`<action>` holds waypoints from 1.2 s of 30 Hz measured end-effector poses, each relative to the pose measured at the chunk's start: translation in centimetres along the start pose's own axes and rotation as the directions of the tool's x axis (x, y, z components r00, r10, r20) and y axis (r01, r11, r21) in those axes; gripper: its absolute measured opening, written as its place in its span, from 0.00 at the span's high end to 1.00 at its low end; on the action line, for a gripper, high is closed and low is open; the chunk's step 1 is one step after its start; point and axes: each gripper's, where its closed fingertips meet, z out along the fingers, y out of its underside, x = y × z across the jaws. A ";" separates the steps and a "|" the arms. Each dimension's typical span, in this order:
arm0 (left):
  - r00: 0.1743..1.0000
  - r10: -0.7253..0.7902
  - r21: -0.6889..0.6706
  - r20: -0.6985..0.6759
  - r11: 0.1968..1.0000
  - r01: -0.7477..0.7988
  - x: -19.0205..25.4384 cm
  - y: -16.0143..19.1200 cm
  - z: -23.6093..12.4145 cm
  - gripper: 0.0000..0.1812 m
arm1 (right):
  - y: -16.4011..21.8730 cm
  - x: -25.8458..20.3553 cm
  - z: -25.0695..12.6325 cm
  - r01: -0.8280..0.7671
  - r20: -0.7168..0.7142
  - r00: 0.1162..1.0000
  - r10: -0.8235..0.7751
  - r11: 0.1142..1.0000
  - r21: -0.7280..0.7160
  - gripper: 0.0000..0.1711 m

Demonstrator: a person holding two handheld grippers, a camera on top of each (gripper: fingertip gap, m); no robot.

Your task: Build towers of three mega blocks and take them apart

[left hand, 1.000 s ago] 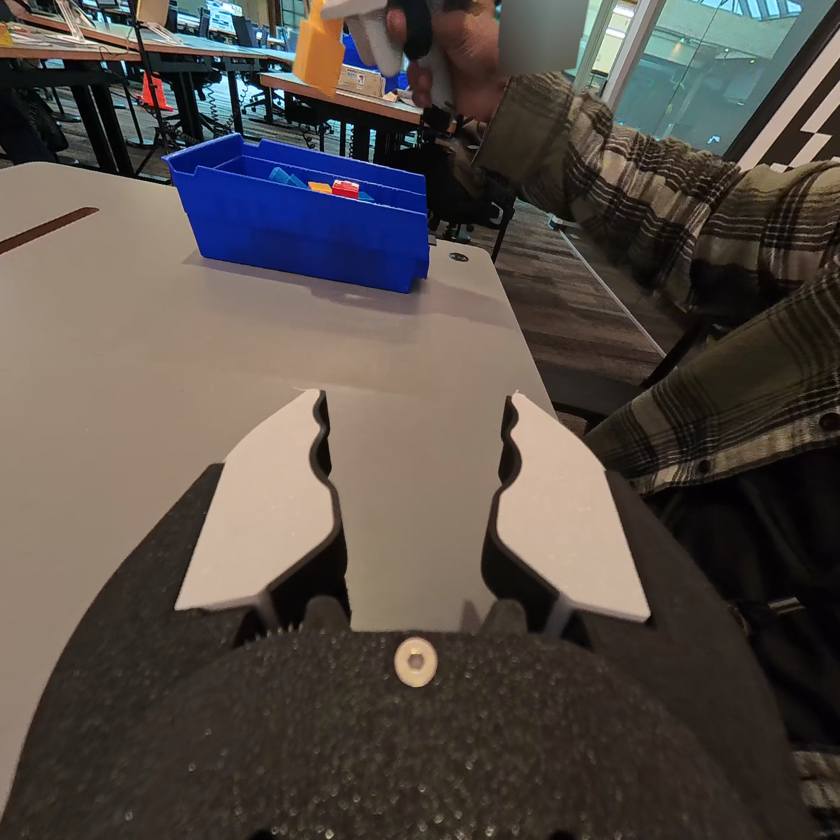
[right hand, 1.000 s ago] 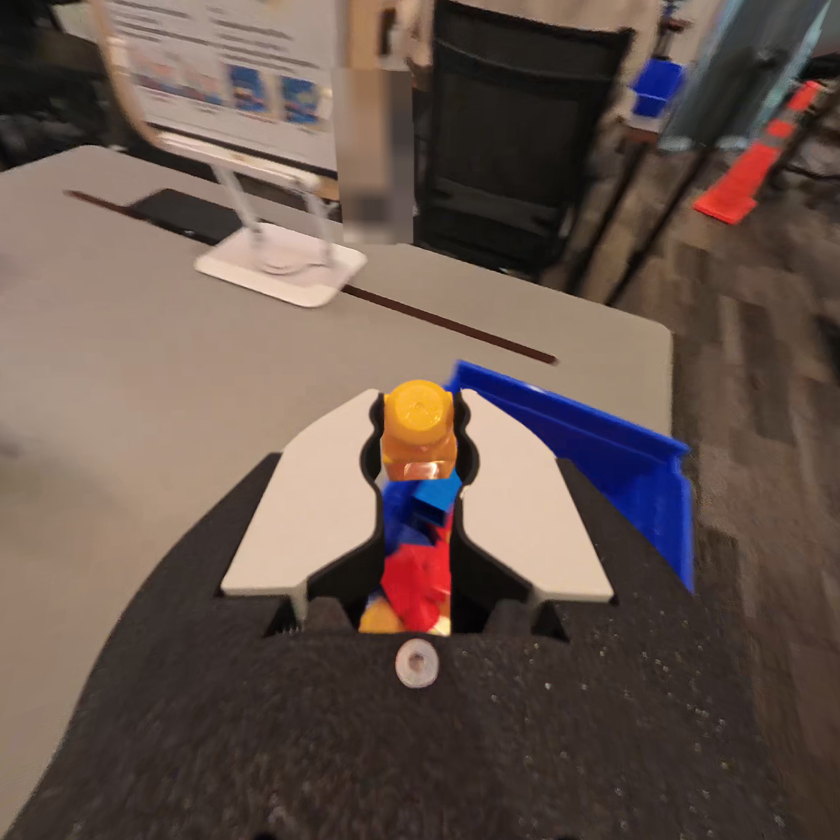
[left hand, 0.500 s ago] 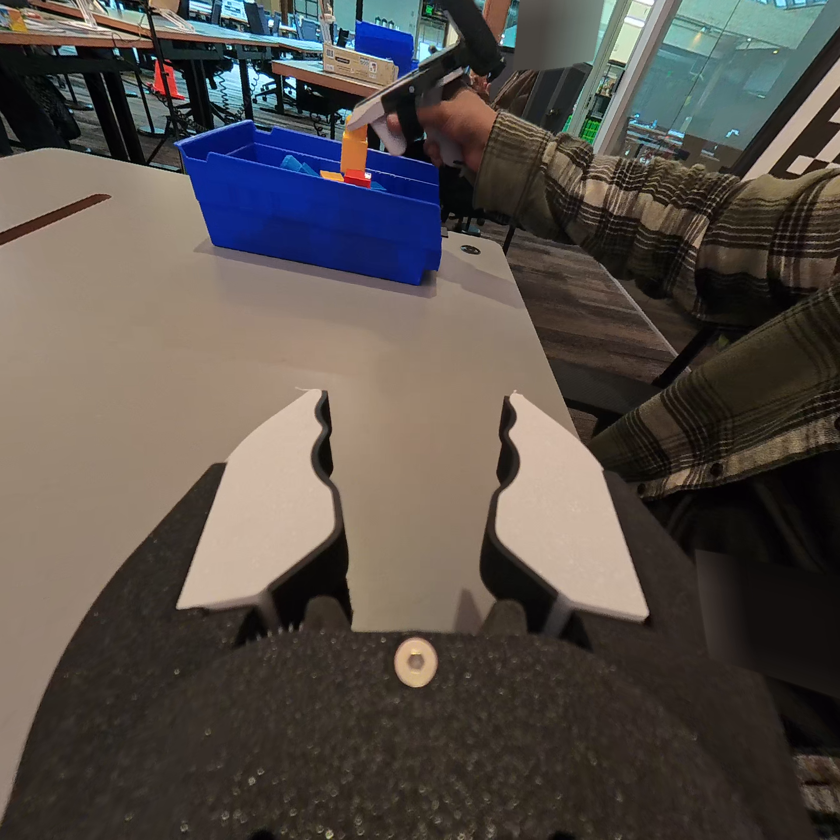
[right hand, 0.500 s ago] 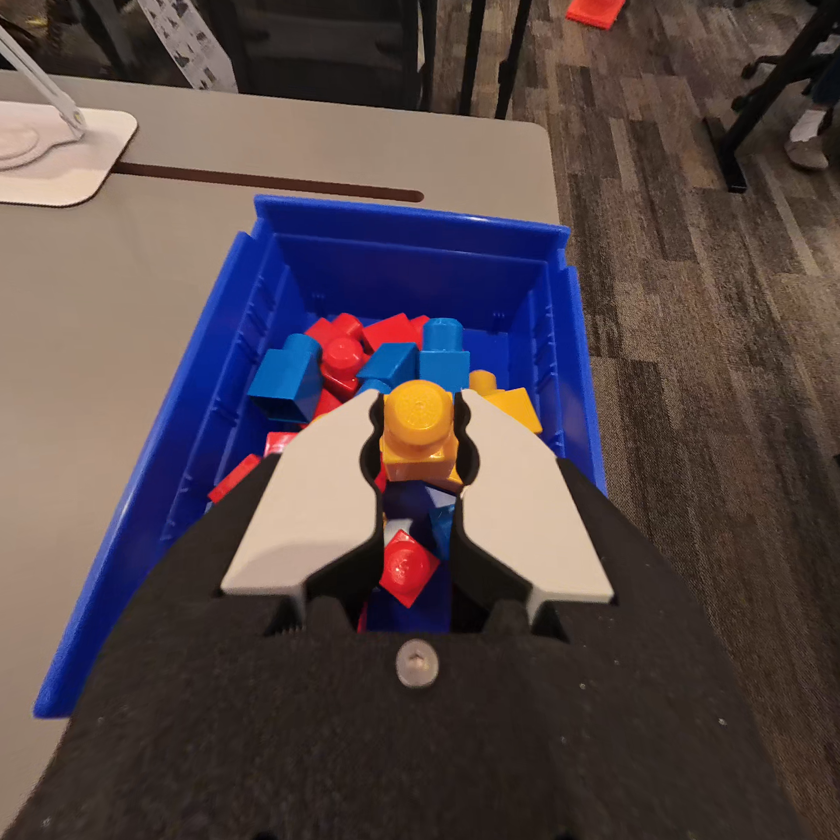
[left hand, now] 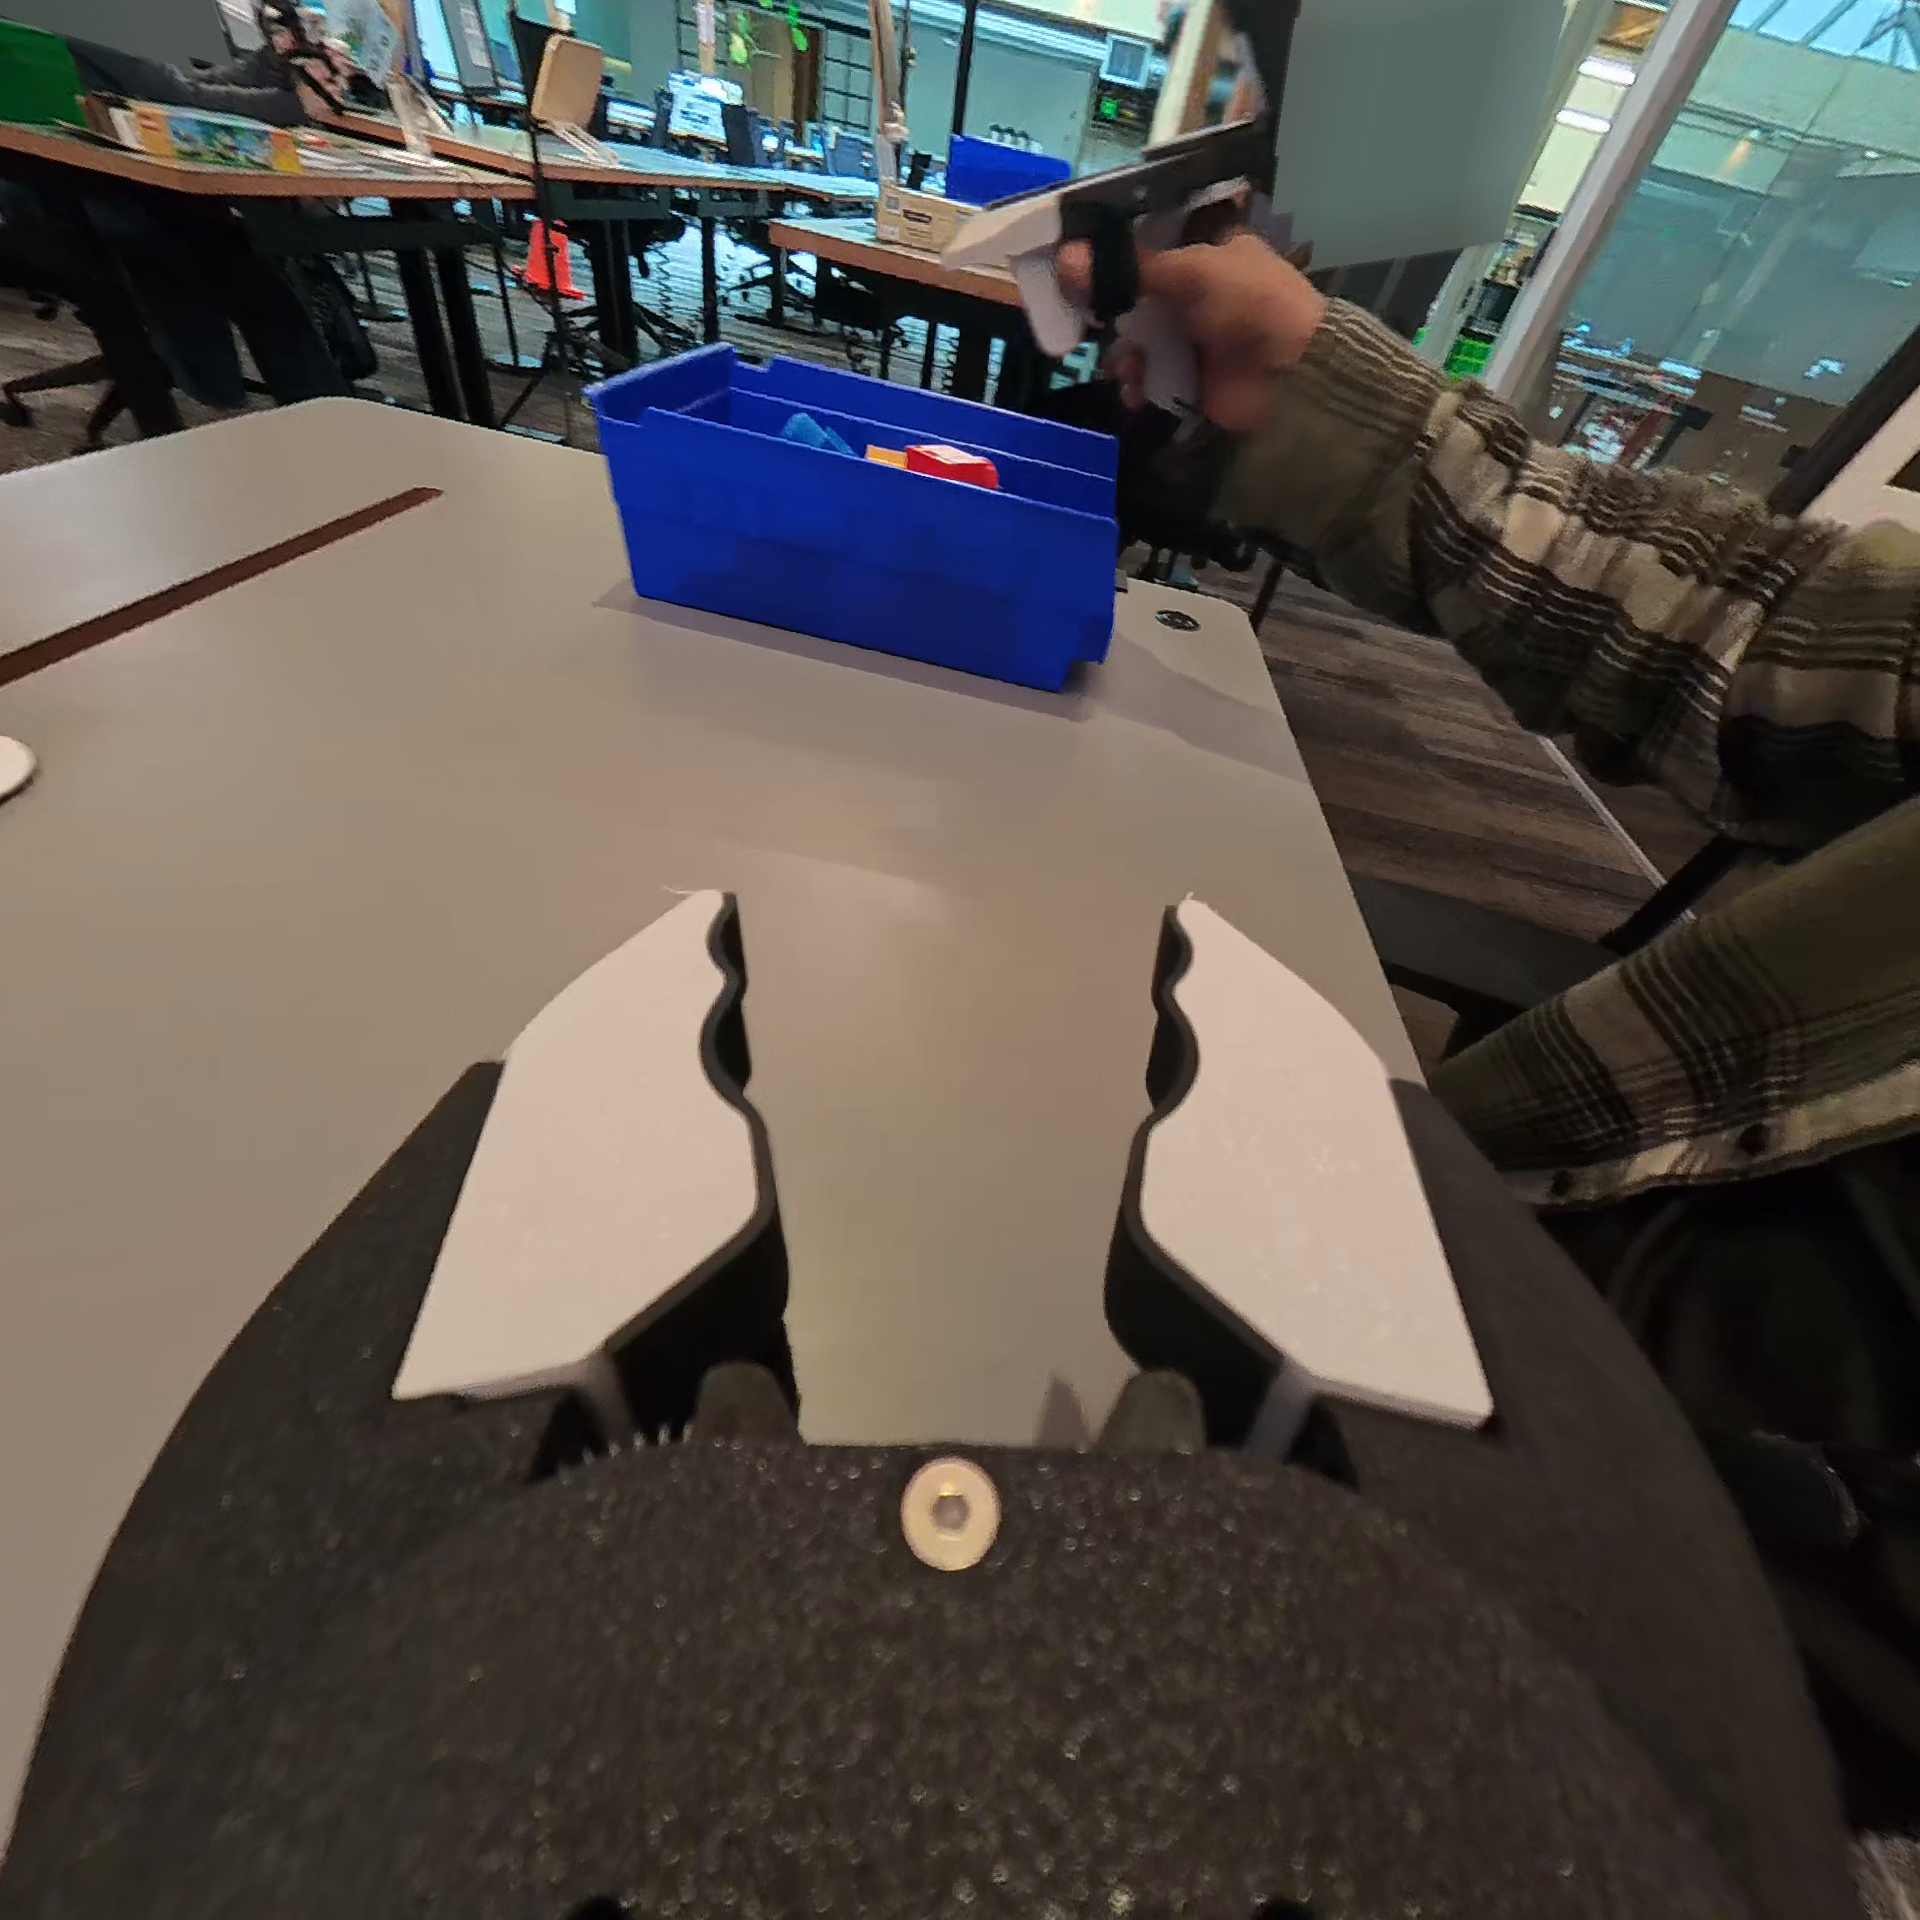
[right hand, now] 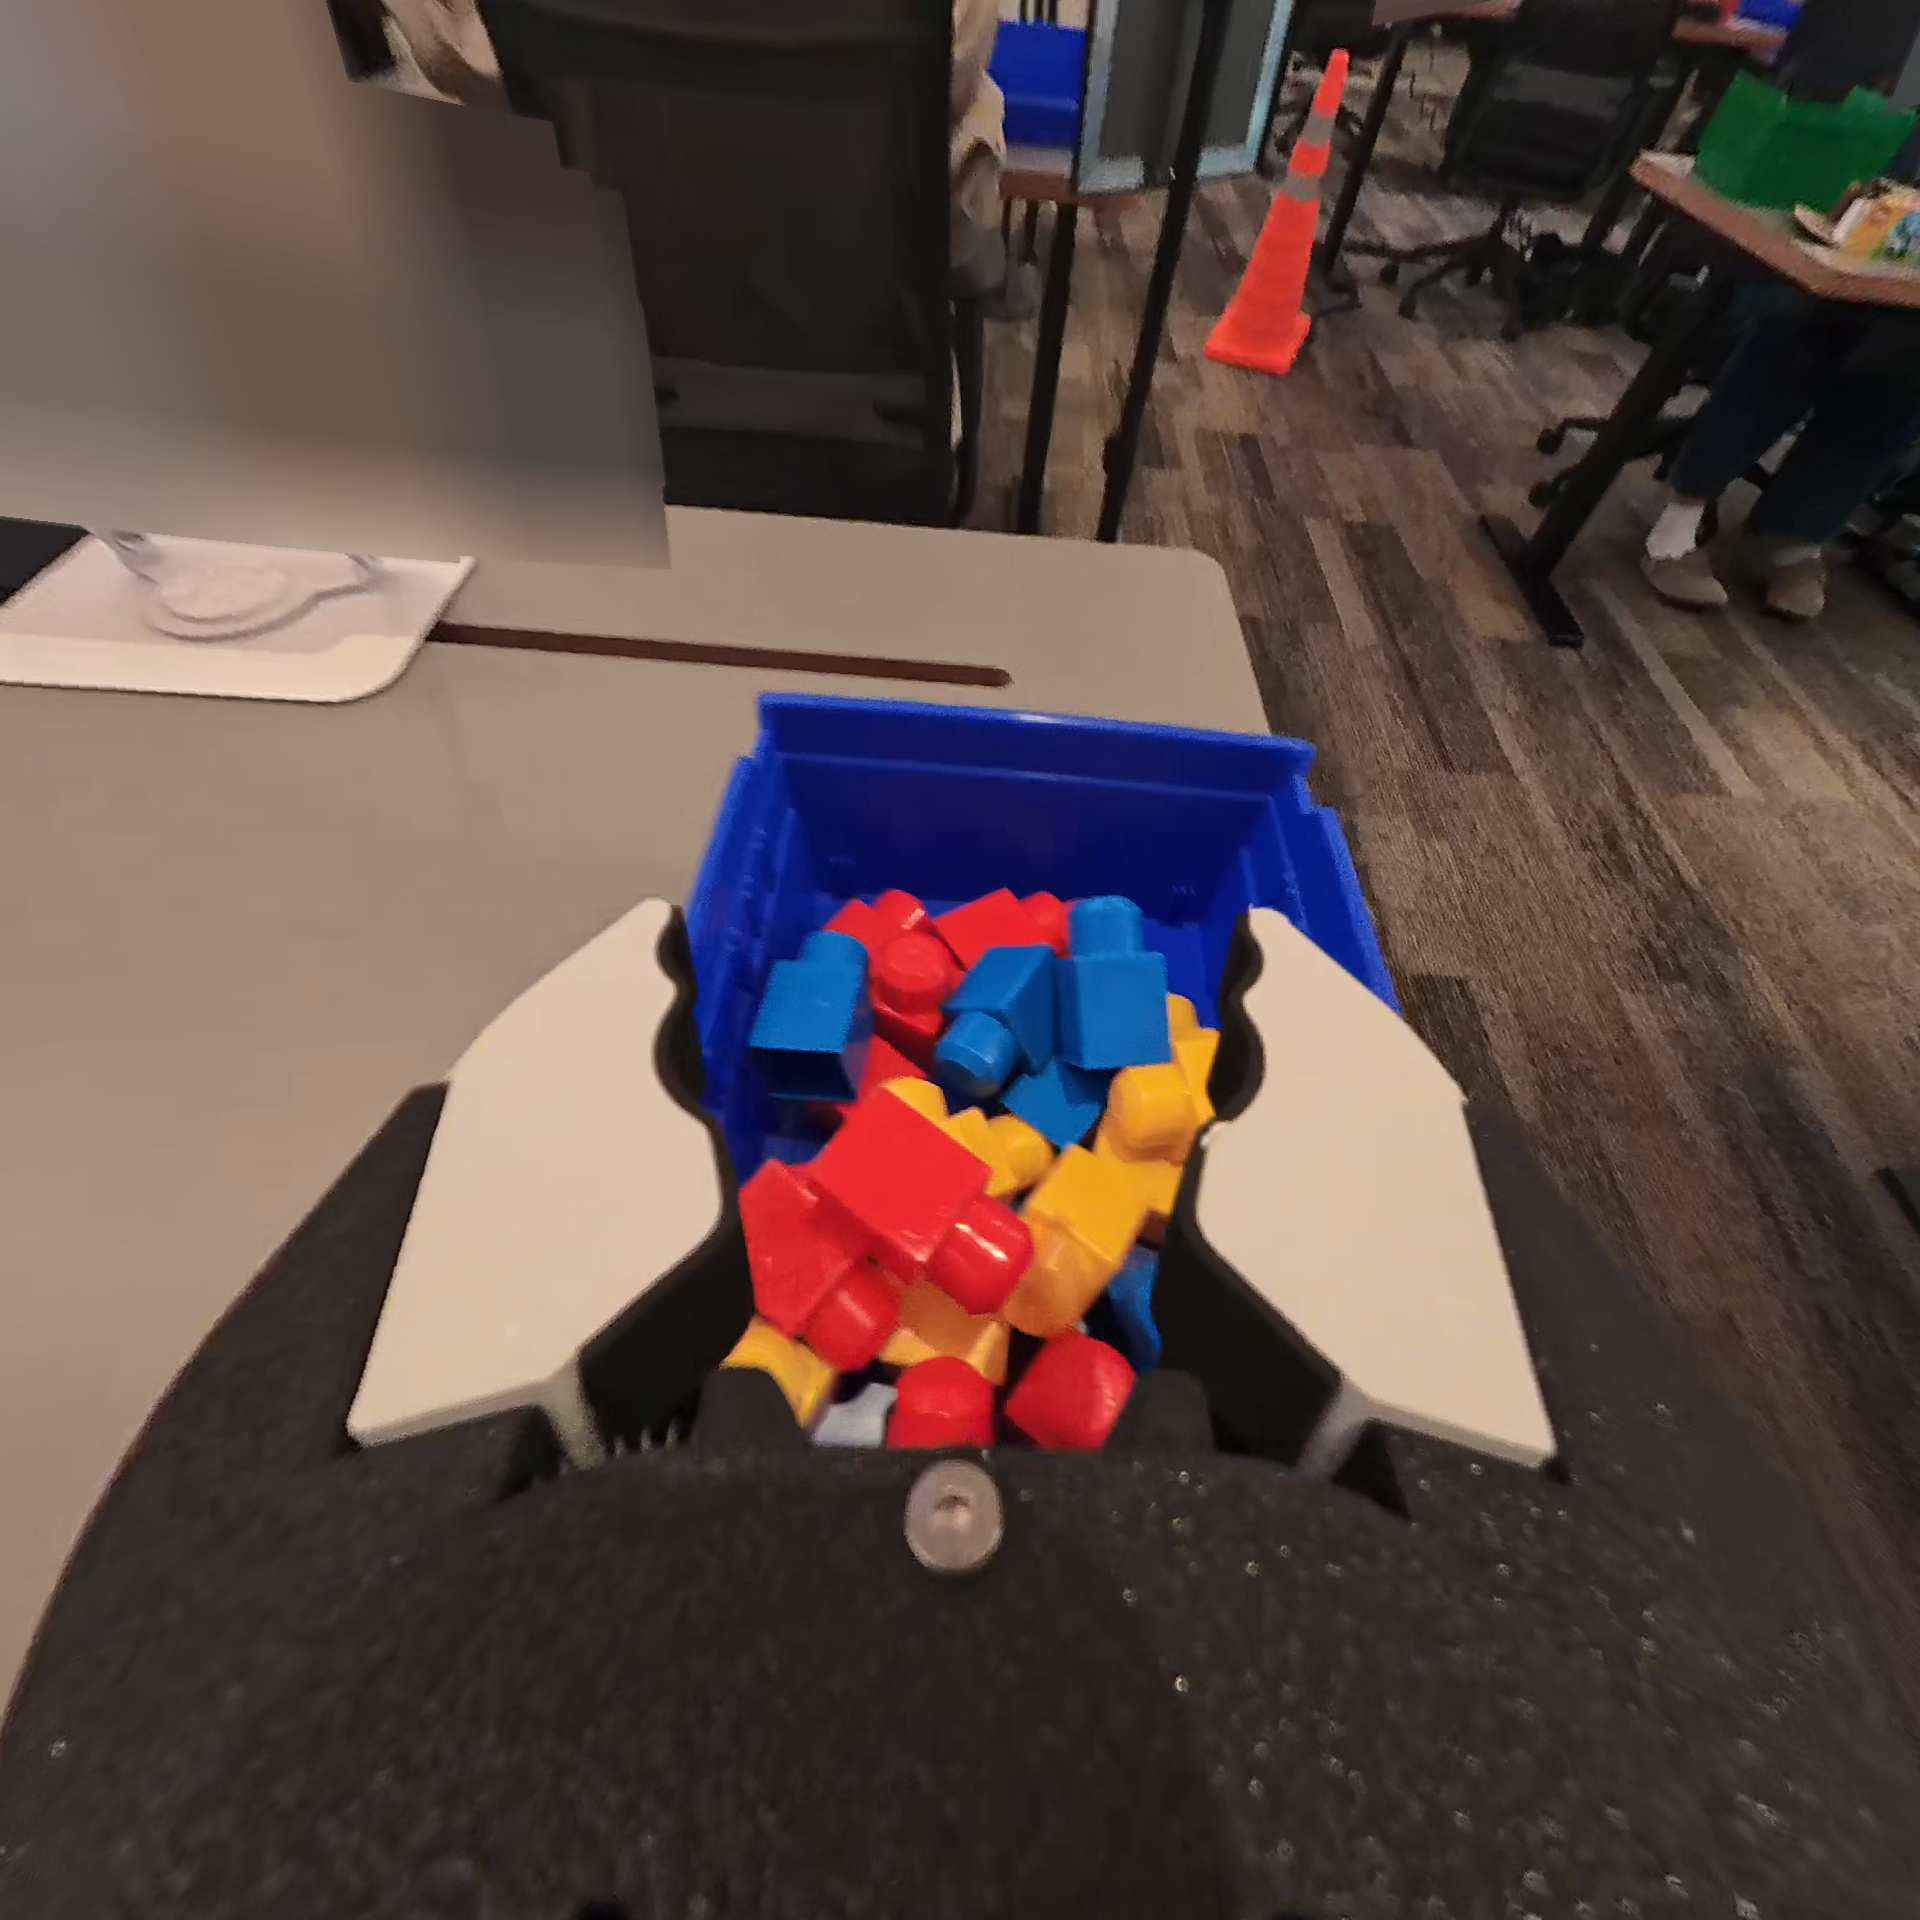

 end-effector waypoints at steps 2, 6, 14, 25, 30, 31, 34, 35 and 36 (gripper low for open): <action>0.999 -0.012 0.015 0.046 1.000 0.011 -0.9 -0.3 -0.7 0.58 | -0.9 -1.9 -0.7 -0.003 0.026 1.000 0.002 0.999 0.037 0.43; 0.974 -0.012 0.061 0.226 0.998 -0.002 -3.3 -2.1 -3.4 0.56 | -1.9 -5.6 -1.7 -0.039 0.071 0.997 0.032 0.994 0.102 0.43; 0.814 -0.039 0.167 0.579 0.983 -0.072 -5.7 -6.7 -13.2 0.56 | -1.3 -11.9 -1.8 -0.068 0.128 0.991 0.048 0.985 0.156 0.34; 0.534 -0.148 0.227 0.832 0.970 -0.084 -5.6 -6.1 -23.5 0.53 | 0.2 -15.5 -3.6 -0.086 0.104 0.992 0.065 0.974 0.211 0.32; 0.432 -0.192 0.250 0.881 0.965 -0.081 -5.5 -5.4 -26.5 0.50 | 1.5 -15.3 -4.0 -0.067 0.061 0.997 0.056 0.976 0.208 0.31; 0.414 -0.202 0.256 0.888 0.964 -0.078 -5.5 -5.2 -27.0 0.49 | 1.8 -15.2 -4.1 -0.067 0.054 0.997 0.057 0.976 0.207 0.31; 0.366 -0.223 0.260 0.903 0.964 -0.055 -5.6 -4.2 -28.1 0.46 | 2.8 -15.3 -3.8 -0.040 0.052 0.998 0.032 0.986 0.160 0.31; 0.354 -0.228 0.260 0.907 0.965 -0.043 -5.6 -3.7 -28.3 0.45 | 3.0 -15.2 -3.8 -0.033 0.043 0.999 0.027 0.989 0.147 0.31; 0.343 -0.232 0.258 0.910 0.966 -0.032 -5.7 -3.2 -28.4 0.44 | 2.9 -15.1 -3.9 -0.035 0.037 0.999 0.030 0.988 0.153 0.31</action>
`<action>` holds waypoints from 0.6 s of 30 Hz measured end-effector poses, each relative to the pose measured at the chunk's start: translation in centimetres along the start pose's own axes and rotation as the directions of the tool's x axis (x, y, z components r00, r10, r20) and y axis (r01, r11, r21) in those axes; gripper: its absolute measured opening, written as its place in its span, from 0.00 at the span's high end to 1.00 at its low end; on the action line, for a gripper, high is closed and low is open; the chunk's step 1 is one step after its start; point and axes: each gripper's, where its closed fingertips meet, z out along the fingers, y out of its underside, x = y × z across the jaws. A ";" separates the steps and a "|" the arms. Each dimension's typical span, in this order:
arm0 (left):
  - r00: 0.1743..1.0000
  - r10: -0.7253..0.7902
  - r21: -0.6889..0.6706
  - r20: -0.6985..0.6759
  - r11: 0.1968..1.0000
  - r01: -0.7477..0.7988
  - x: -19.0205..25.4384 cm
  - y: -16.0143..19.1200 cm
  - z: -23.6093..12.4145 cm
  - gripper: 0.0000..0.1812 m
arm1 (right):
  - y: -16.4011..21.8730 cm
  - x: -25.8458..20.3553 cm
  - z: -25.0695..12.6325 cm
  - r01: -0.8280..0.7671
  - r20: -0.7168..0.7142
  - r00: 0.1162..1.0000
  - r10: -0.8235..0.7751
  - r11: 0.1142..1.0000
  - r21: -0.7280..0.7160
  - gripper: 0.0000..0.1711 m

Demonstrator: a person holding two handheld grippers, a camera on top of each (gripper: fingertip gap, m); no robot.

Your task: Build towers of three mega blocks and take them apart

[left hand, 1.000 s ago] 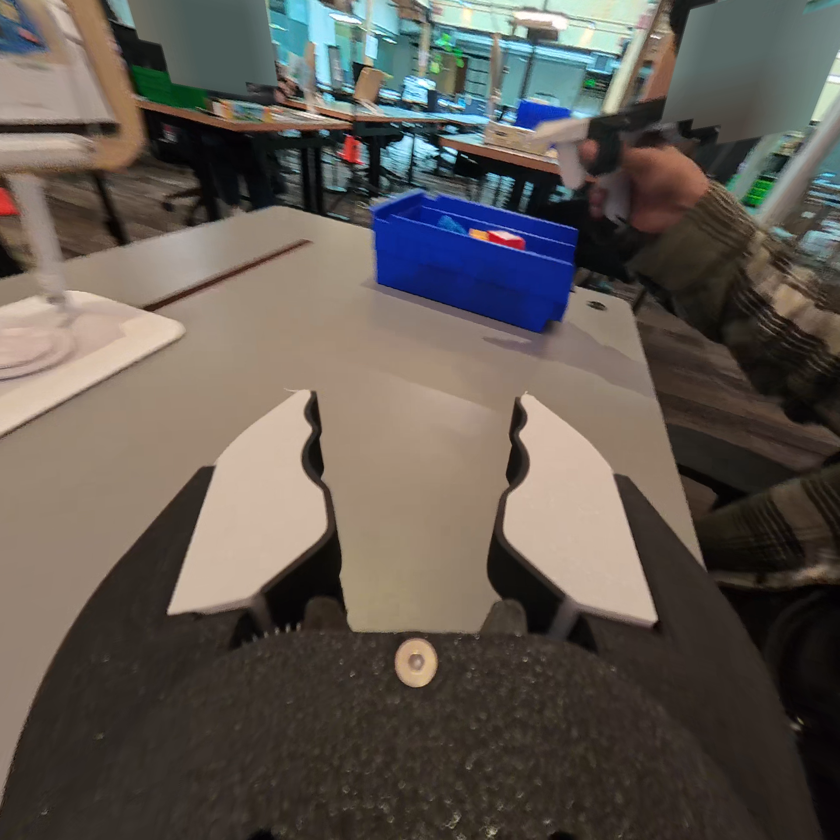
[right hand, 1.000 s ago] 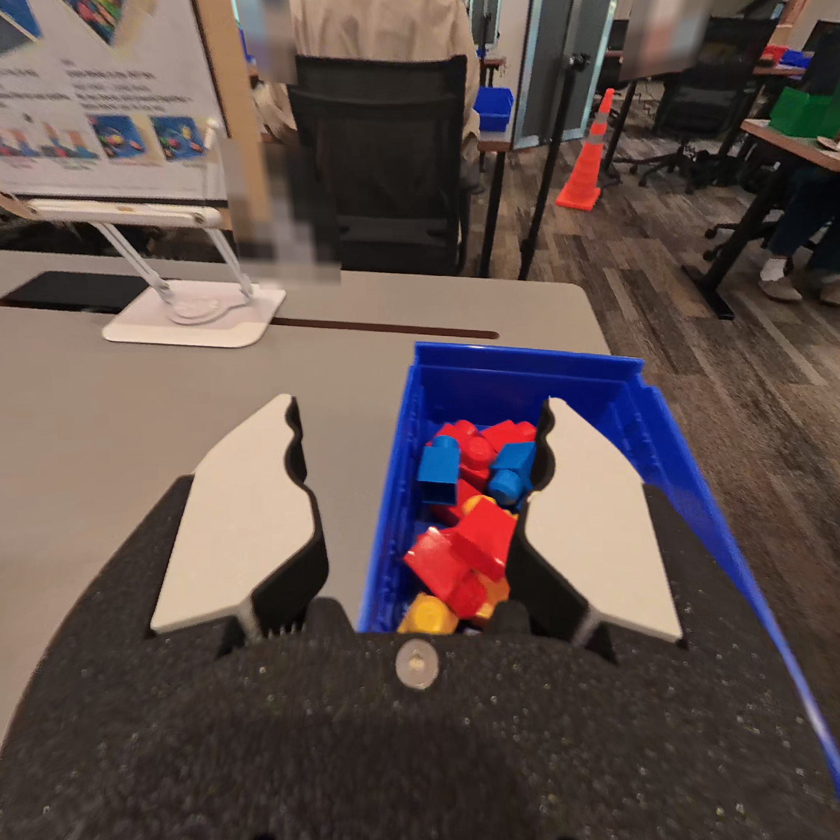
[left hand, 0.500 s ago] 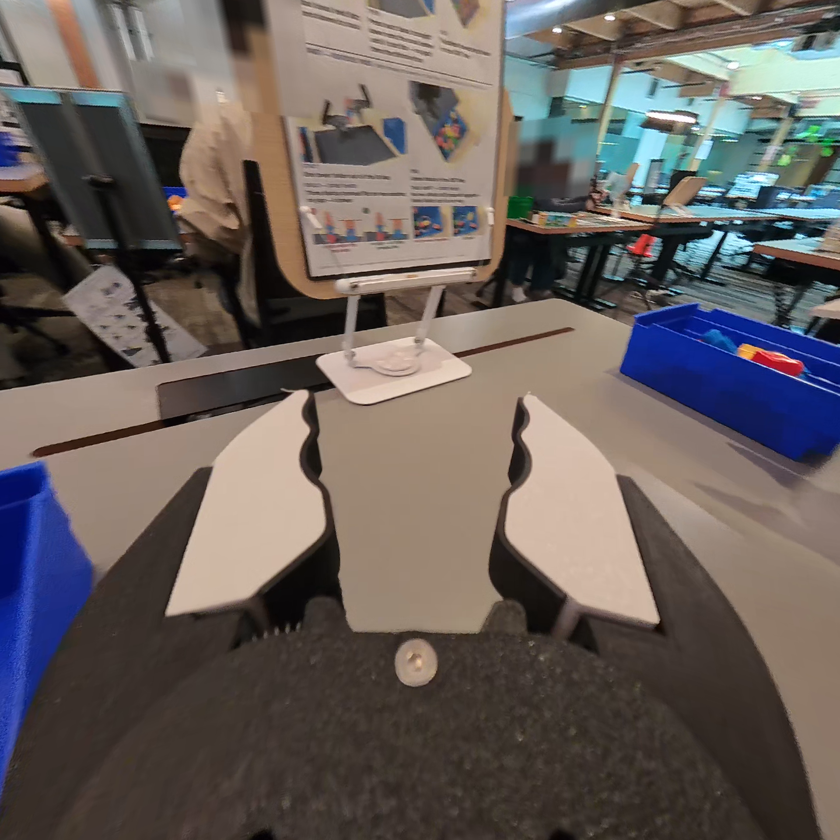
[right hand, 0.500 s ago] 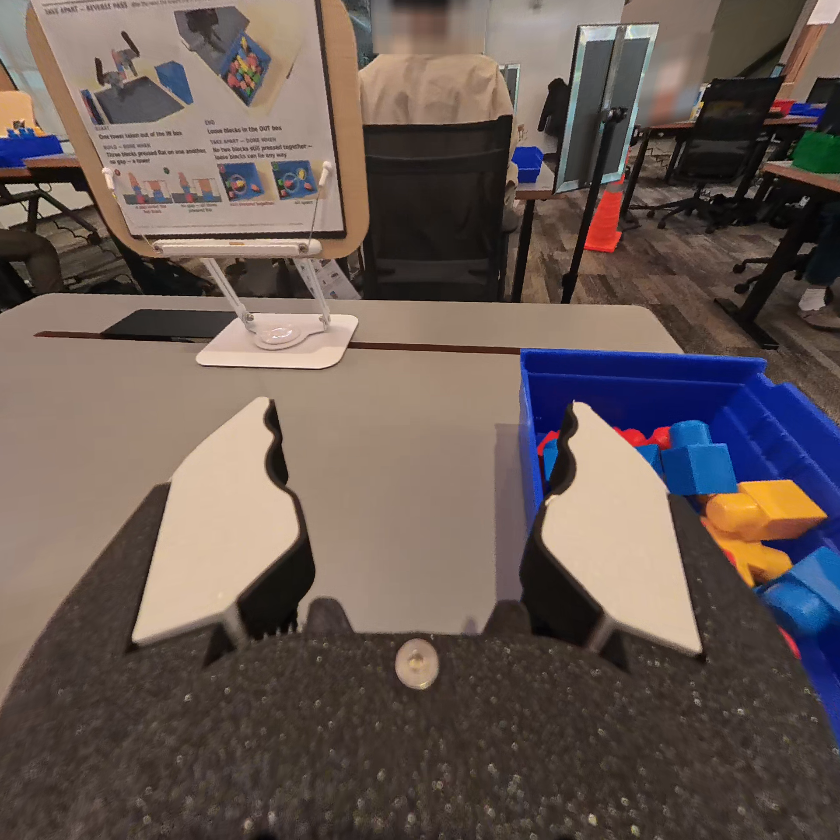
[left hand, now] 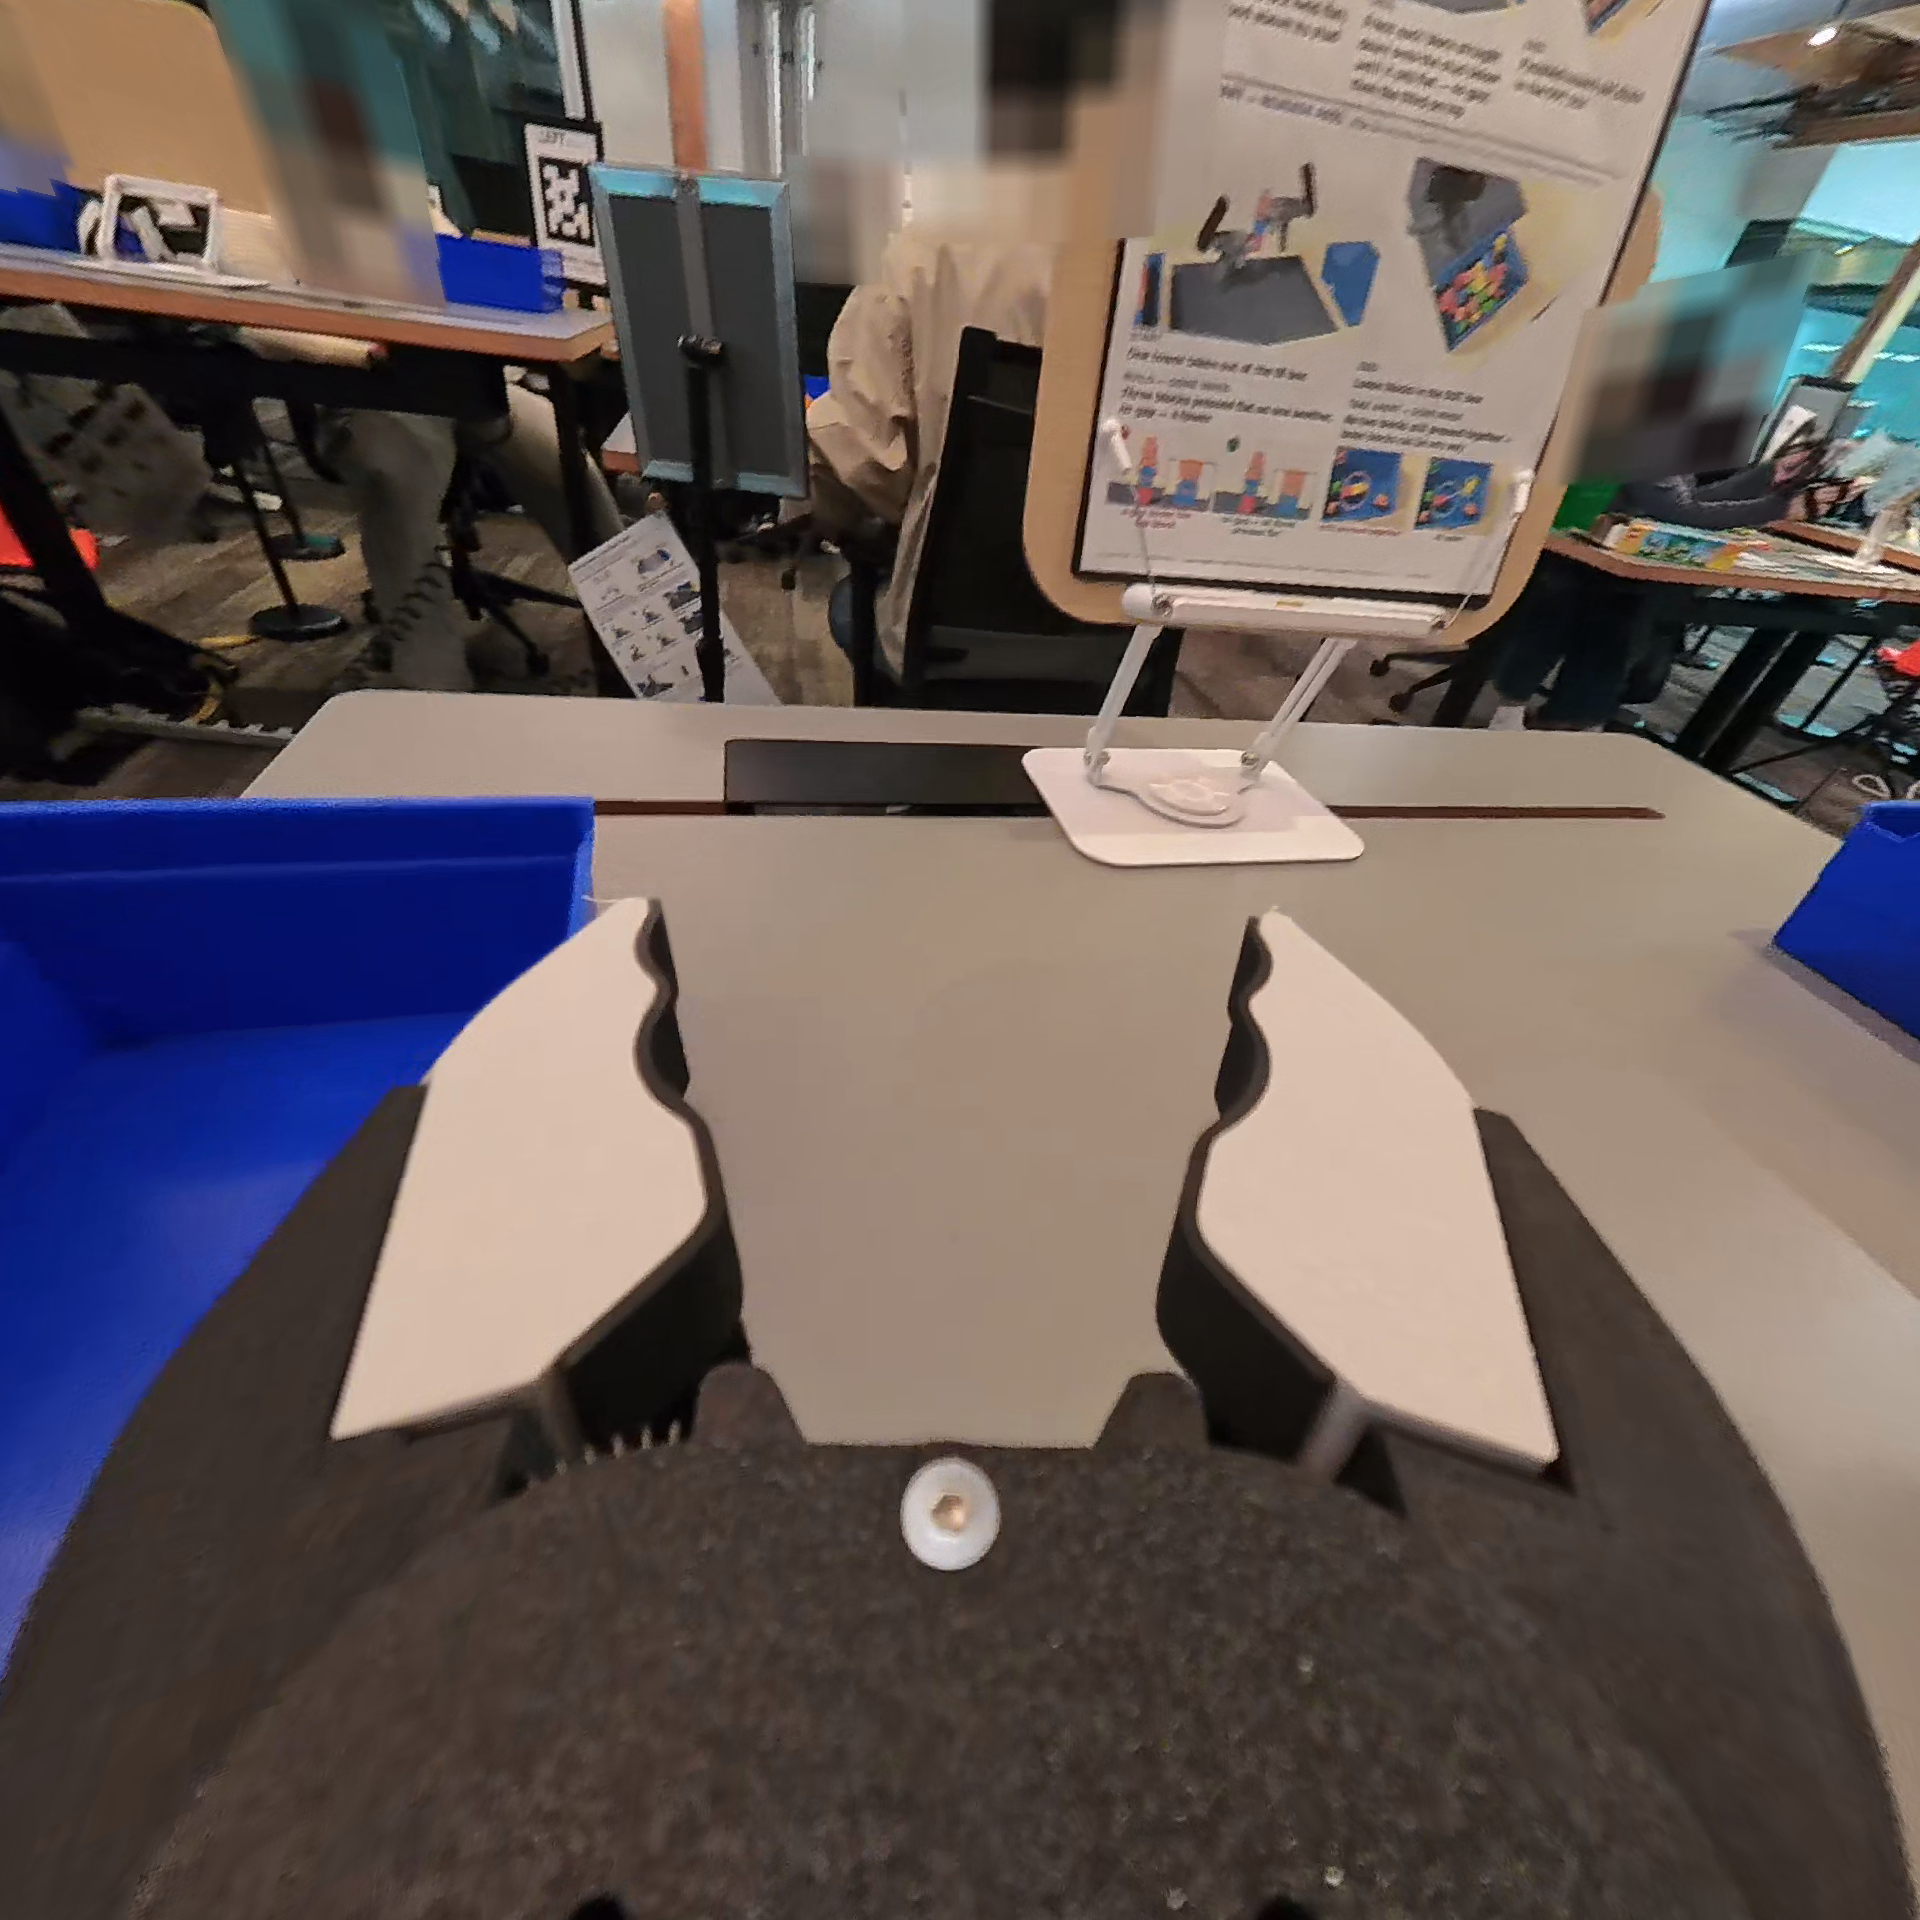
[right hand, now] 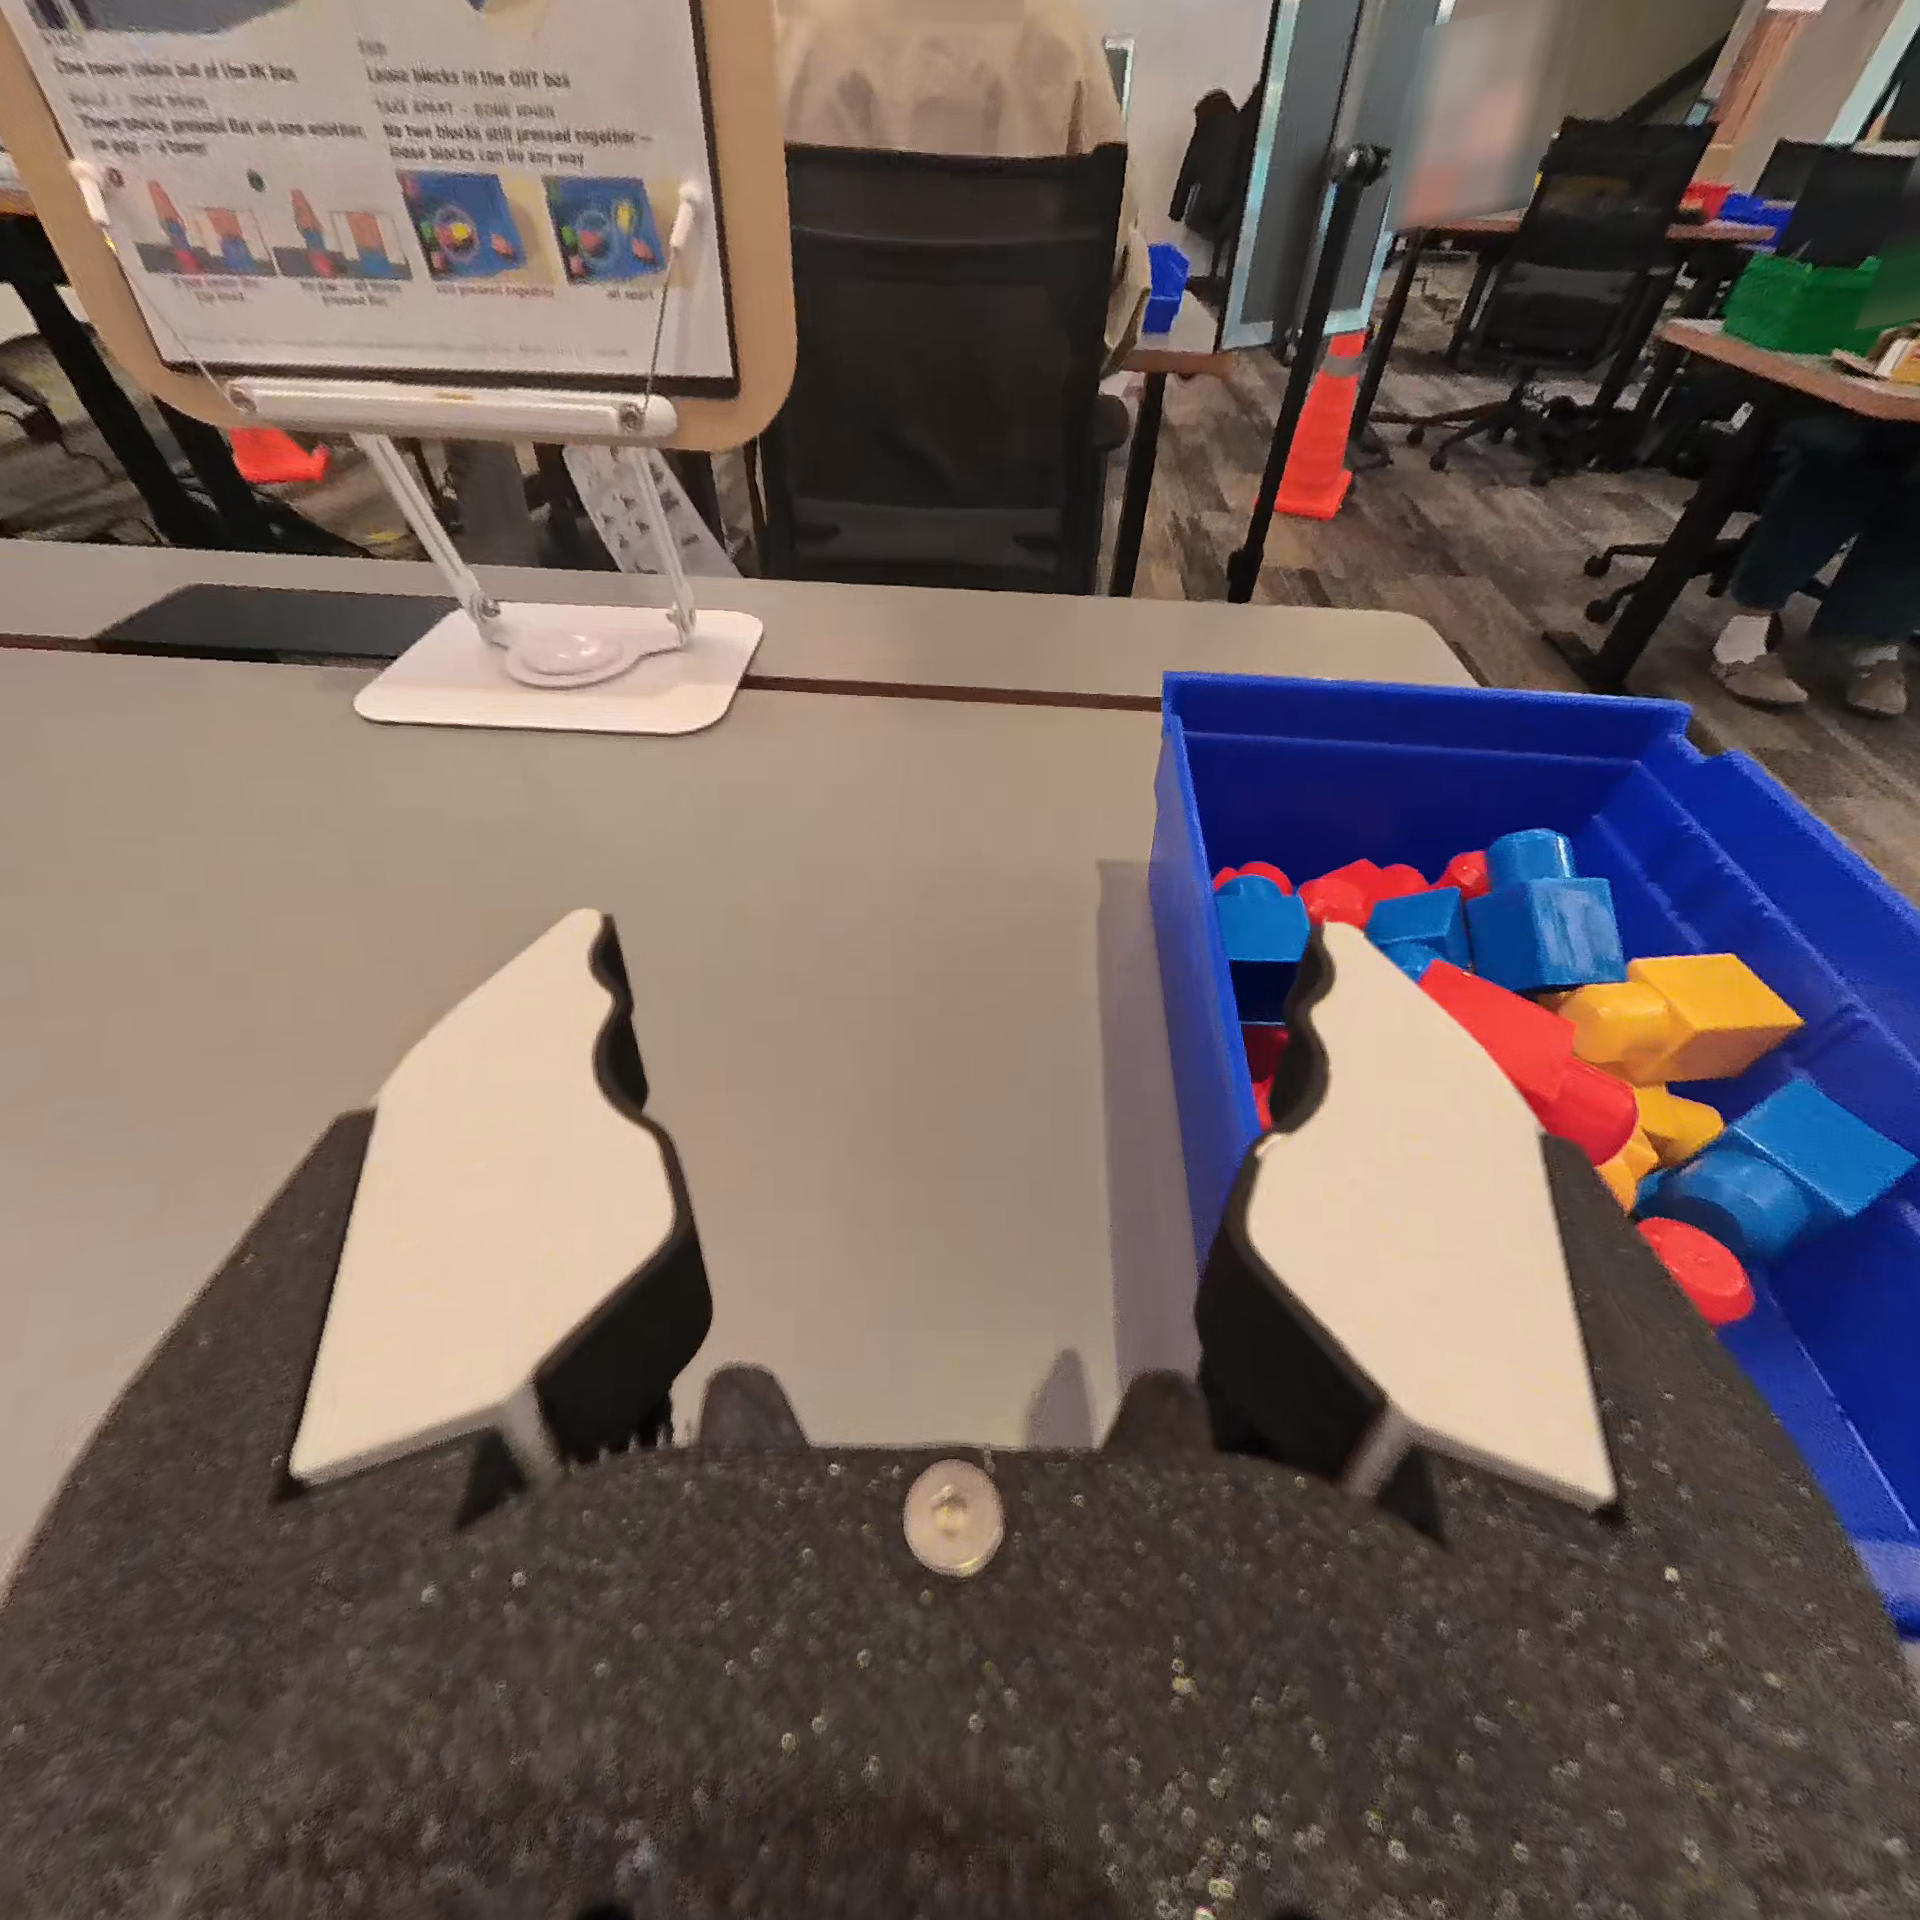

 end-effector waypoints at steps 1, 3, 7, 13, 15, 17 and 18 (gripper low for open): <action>1.000 -0.002 -0.007 0.009 1.000 0.002 -0.2 0.4 -0.1 0.44 | -0.2 0.0 -0.1 -0.004 0.000 1.000 0.004 1.000 0.015 0.31; 1.000 -0.012 -0.014 0.022 1.000 0.012 -0.5 1.1 -0.3 0.44 | -0.6 -0.1 -0.3 -0.001 -0.001 1.000 0.001 1.000 0.028 0.31; 0.999 -0.017 -0.030 0.027 0.999 0.018 -0.9 1.8 -0.5 0.44 | -0.6 -0.4 -0.3 0.011 0.000 1.000 -0.011 1.000 0.026 0.31; 1.000 -0.010 -0.047 0.023 0.999 0.011 -1.0 2.1 -0.6 0.44 | -0.3 -0.4 -0.1 0.010 0.002 1.000 -0.010 1.000 0.019 0.31; 1.000 -0.008 -0.046 0.025 0.999 0.009 -1.1 2.2 -0.7 0.44 | -0.3 -0.4 -0.1 0.011 0.000 1.000 -0.011 1.000 0.021 0.31; 1.000 -0.012 -0.045 0.026 0.999 0.014 -1.2 2.2 -0.8 0.44 | -0.3 -0.4 -0.1 0.011 0.000 1.000 -0.011 1.000 0.022 0.31; 1.000 -0.016 -0.045 0.025 0.999 0.017 -1.3 2.3 -0.8 0.44 | -0.3 -0.4 -0.1 0.012 0.000 1.000 -0.012 1.000 0.023 0.31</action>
